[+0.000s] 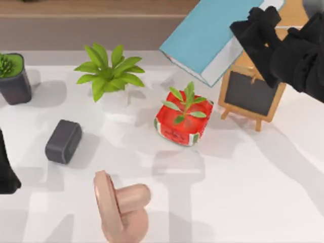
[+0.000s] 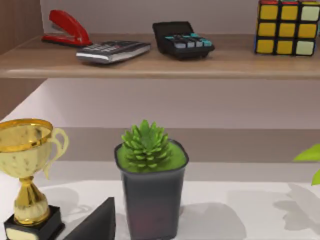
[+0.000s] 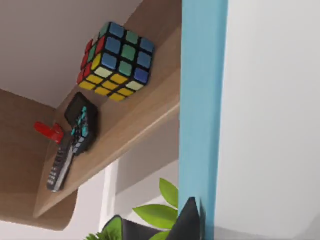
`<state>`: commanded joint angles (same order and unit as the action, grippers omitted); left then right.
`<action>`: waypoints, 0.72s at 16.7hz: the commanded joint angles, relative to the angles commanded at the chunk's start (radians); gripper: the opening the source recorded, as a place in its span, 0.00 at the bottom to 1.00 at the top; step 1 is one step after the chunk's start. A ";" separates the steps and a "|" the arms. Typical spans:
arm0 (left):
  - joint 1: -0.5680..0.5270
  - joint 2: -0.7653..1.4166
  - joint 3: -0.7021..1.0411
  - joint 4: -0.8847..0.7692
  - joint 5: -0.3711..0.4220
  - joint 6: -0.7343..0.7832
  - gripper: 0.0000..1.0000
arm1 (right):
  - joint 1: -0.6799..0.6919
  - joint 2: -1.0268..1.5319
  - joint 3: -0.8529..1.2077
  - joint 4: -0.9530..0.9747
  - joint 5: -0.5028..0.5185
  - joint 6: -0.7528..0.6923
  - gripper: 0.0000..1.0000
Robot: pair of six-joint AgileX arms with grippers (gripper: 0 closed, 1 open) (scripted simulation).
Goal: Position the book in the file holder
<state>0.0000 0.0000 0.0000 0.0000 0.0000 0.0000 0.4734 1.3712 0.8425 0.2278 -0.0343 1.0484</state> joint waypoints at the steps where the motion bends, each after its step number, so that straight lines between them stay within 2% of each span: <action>1: 0.000 0.000 0.000 0.000 0.000 0.000 1.00 | -0.056 -0.022 -0.034 0.009 -0.035 0.053 0.00; 7: 0.000 0.000 0.000 0.000 0.000 0.000 1.00 | -0.454 -0.013 -0.158 0.109 -0.202 0.309 0.00; 12: 0.000 0.000 0.000 0.000 0.000 0.000 1.00 | -0.765 0.141 -0.156 0.231 -0.298 0.402 0.00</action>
<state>0.0000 0.0000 0.0000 0.0000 0.0000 0.0000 -0.2913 1.5123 0.6860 0.4584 -0.3324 1.4505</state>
